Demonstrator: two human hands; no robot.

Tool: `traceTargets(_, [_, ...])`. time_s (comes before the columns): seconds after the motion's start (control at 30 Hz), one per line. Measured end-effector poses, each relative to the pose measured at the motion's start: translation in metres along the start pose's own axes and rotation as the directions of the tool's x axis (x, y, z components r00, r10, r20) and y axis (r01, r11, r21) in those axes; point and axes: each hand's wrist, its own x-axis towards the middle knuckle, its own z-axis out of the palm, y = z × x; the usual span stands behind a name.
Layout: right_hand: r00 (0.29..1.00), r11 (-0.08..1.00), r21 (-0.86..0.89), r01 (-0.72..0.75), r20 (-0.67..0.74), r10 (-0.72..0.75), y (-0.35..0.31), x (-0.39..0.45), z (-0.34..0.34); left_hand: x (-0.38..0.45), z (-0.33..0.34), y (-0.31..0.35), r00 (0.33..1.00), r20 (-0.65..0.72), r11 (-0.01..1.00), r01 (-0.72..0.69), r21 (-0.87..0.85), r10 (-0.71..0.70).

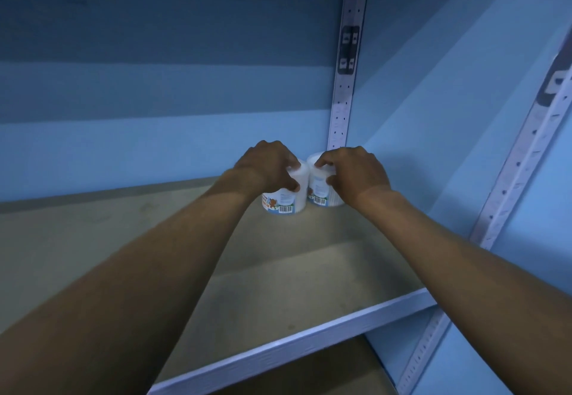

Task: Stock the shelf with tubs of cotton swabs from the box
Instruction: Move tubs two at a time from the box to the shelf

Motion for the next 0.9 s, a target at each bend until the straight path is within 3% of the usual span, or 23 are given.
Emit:
traceTargets(0.27, [0.994, 0.997, 0.022, 0.068, -0.093, -0.065, 0.020, 0.036, 0.022, 0.047, 0.010, -0.008, 1.000, -0.006, 0.999, -0.010, -0.047, 0.009])
traceTargets(0.9, [0.990, 0.997, 0.034, 0.064, -0.130, -0.059, 0.042, 0.094, 0.051, 0.113, 0.025, -0.018, 1.000, -0.023, 0.999, -0.014, -0.035, 0.013])
